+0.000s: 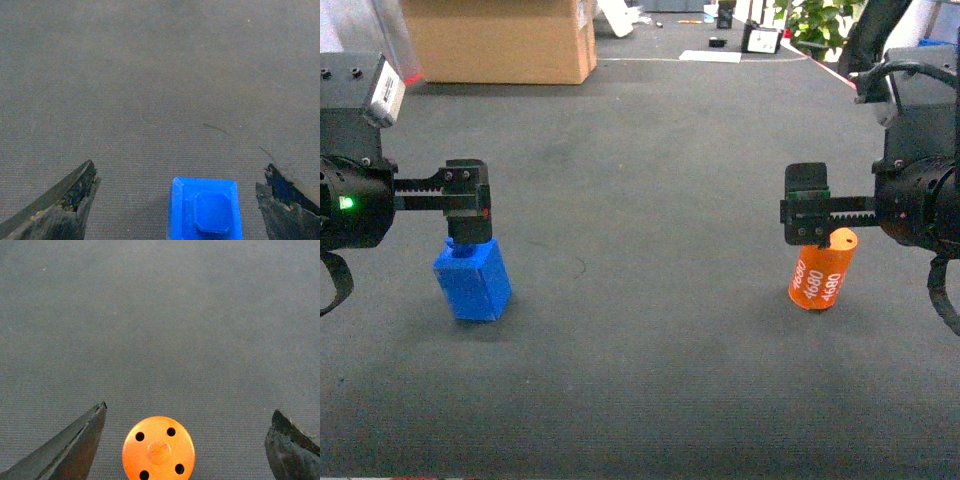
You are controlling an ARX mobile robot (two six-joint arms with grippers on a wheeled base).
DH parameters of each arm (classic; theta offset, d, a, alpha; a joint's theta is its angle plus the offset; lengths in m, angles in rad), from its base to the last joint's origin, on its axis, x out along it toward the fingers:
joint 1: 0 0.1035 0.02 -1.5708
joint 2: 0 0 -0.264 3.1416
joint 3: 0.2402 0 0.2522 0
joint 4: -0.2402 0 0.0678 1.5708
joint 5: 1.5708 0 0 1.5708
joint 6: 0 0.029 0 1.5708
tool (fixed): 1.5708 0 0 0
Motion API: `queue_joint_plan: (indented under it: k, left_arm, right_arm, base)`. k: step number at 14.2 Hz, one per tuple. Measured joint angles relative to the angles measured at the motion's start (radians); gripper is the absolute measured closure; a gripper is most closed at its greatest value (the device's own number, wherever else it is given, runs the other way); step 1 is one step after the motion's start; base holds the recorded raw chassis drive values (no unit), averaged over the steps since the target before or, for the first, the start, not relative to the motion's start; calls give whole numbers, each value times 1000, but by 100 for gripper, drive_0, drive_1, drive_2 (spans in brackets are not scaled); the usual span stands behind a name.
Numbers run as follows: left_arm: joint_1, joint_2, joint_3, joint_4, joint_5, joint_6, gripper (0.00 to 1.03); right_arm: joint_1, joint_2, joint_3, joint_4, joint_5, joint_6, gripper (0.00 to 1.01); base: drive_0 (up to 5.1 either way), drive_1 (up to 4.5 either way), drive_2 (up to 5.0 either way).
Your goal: Sort blue parts and orange caps into right shelf containers
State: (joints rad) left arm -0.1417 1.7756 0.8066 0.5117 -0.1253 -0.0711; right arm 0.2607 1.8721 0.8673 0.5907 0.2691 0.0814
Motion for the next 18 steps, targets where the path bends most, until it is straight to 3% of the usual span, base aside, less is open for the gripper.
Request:
queue_joint_plan:
  k: [8, 11, 13, 14, 16, 18]
  left_arm:
    - [-8, 179, 106, -99, 29, 26, 5]
    - [-10, 186, 107, -100, 29, 26, 27]
    - [-12, 186, 108, -89, 29, 26, 50]
    - [-12, 186, 108, -71, 26, 27, 57]
    - [-12, 177, 95, -6, 3, 27, 59]
    - [-23, 94, 26, 105, -60, 27, 59]
  right_arm:
    - [0, 176, 29, 32, -5, 49, 4]
    - [1, 177, 29, 32, -3, 35, 27]
    - [1, 177, 29, 50, -4, 18, 52]
    - [0, 177, 27, 69, -4, 4, 55]
    - [0, 169, 9, 113, -2, -3, 55]
    - [9, 87, -76, 214, 19, -18, 55]
  base:
    - [0, 0, 0]
    - [0, 0, 0]
    - [0, 0, 0]
    - [0, 0, 0]
    - [0, 0, 0]
    - [0, 0, 0]
